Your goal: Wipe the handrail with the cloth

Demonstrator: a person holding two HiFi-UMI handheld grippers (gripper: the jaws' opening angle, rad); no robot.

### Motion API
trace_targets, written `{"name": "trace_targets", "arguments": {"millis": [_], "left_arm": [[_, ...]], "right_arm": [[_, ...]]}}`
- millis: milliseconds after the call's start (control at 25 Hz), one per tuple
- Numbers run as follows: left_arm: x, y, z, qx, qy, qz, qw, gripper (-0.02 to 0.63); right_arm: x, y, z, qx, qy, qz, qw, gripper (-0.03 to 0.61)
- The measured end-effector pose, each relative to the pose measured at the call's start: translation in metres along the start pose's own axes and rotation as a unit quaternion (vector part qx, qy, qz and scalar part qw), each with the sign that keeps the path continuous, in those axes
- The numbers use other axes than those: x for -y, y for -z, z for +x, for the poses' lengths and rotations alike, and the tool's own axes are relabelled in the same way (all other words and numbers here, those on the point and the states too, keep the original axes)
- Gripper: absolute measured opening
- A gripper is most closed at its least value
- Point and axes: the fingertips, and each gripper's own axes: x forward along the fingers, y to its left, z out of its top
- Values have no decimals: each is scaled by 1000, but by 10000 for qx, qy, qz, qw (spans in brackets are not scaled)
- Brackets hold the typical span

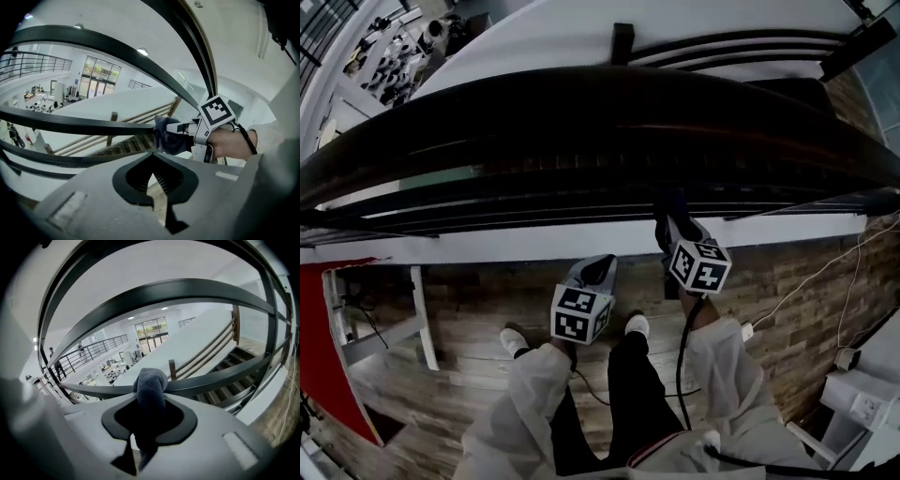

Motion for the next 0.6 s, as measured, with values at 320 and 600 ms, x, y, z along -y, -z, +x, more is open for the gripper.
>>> {"name": "trace_targets", "arguments": {"millis": [320, 600], "left_arm": [[-135, 23, -130, 271, -664, -456, 9964, 3], [-258, 59, -245, 534, -1414, -944, 9840, 3]], "right_arm": [[-226, 43, 40, -417, -957, -620, 9926, 80], [-397, 84, 76, -672, -1643, -1049, 9785, 80]]}}
